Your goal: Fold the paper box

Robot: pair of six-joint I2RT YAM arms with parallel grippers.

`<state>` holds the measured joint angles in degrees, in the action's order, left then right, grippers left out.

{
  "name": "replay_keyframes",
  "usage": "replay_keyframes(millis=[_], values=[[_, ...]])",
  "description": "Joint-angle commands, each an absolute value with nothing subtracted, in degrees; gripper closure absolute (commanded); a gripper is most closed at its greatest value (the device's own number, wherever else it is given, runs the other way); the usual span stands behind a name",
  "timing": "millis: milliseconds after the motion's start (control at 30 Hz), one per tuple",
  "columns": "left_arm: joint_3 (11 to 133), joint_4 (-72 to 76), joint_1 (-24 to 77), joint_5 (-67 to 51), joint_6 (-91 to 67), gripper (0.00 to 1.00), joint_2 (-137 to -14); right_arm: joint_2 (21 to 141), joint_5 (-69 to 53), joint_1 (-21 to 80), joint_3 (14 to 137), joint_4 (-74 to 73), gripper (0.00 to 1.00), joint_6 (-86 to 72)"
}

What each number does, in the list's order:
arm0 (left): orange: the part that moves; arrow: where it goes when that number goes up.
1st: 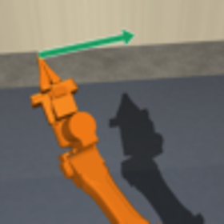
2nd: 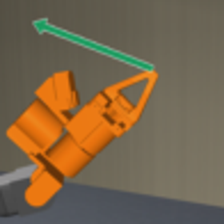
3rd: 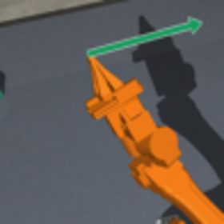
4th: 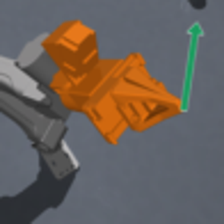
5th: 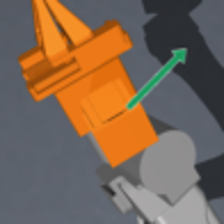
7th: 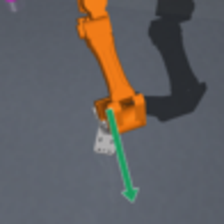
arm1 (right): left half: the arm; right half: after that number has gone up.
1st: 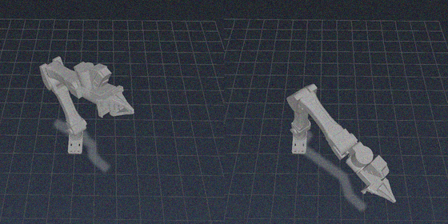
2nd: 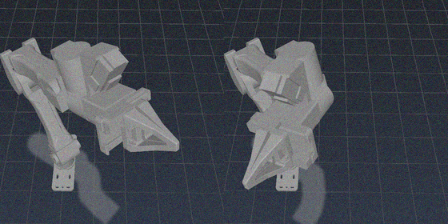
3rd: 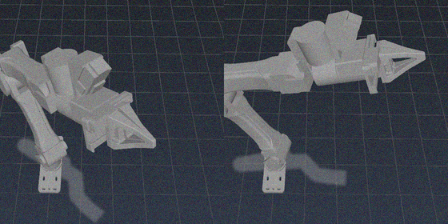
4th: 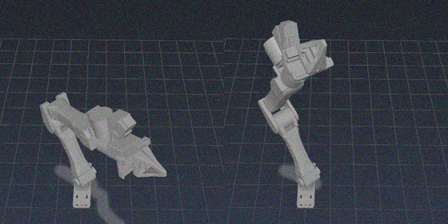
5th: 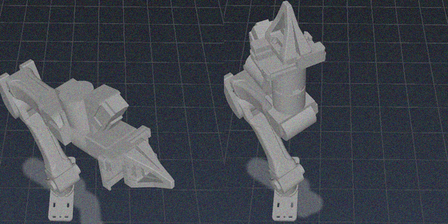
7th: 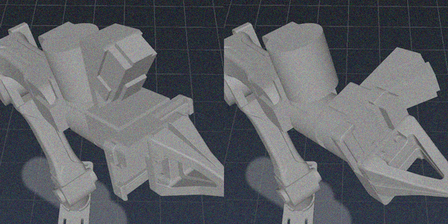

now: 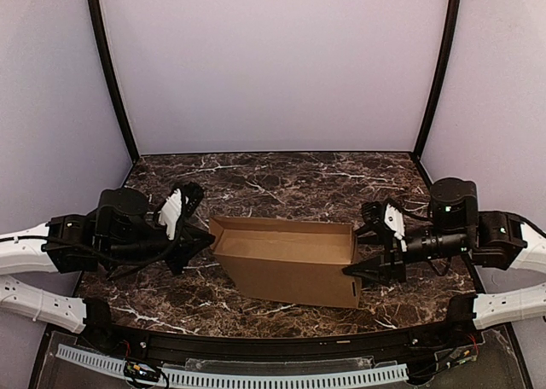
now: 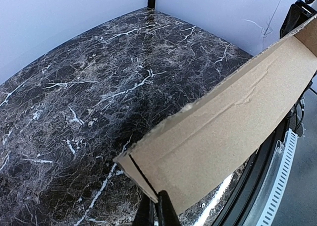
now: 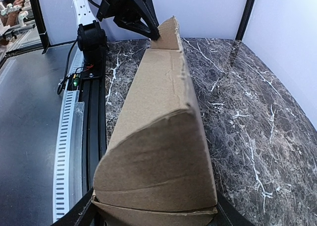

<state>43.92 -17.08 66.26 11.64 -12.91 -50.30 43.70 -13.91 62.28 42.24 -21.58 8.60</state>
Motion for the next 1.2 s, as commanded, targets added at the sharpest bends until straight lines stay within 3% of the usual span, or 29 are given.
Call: replay_keyframes(millis=[0, 1167], values=[[47.35, -12.31, 67.24, 5.66, -13.03, 0.99, -50.52, 44.73, -14.05, 64.01, 40.84, -16.38, 0.61, 10.3], [48.15, -13.18, 64.37, 3.35, -18.19, 0.99, -52.82, 46.45, -9.9, 65.88, 39.95, -16.0, 0.61, 11.59]])
